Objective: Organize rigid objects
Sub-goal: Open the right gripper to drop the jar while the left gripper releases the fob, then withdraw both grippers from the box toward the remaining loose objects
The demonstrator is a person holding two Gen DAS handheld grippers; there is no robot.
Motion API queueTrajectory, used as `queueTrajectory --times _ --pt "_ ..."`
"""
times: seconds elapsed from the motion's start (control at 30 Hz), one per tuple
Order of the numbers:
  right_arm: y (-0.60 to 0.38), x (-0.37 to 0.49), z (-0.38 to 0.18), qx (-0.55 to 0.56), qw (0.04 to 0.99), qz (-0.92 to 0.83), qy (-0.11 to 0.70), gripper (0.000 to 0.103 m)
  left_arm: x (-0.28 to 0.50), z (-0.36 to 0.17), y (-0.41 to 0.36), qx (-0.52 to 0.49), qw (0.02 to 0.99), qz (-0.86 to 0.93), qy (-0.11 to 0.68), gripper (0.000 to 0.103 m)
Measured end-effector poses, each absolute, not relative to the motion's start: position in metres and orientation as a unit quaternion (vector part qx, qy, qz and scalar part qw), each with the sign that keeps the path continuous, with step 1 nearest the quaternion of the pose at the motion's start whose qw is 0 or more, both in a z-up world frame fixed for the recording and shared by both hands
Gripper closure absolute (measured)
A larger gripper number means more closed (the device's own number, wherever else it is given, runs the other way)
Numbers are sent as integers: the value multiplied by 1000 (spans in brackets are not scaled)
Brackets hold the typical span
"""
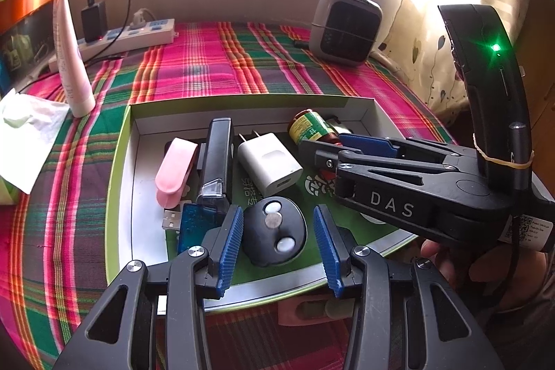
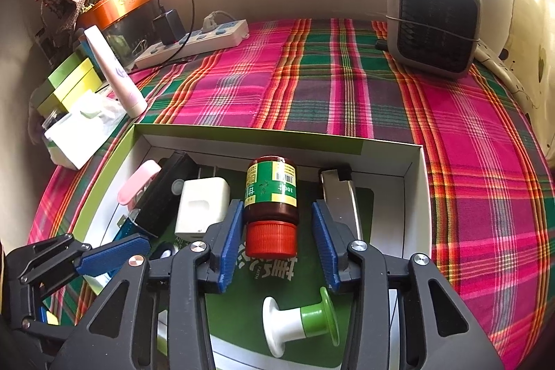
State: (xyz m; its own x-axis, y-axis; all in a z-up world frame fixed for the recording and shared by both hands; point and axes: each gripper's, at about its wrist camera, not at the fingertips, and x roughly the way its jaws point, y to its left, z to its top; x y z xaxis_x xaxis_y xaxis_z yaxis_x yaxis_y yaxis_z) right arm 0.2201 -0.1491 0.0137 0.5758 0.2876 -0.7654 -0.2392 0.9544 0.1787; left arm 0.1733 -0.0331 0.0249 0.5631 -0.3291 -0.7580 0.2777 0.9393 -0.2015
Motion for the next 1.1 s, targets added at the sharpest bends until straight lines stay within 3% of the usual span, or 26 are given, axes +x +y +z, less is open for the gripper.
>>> queueTrajectory --times 0.27,1.1 --pt "-150 213 20 35 890 150 428 54 167 30 -34 -30 887 -172 428 61" --pt "-164 156 45 56 907 142 392 53 114 52 -28 -3 906 -152 395 60"
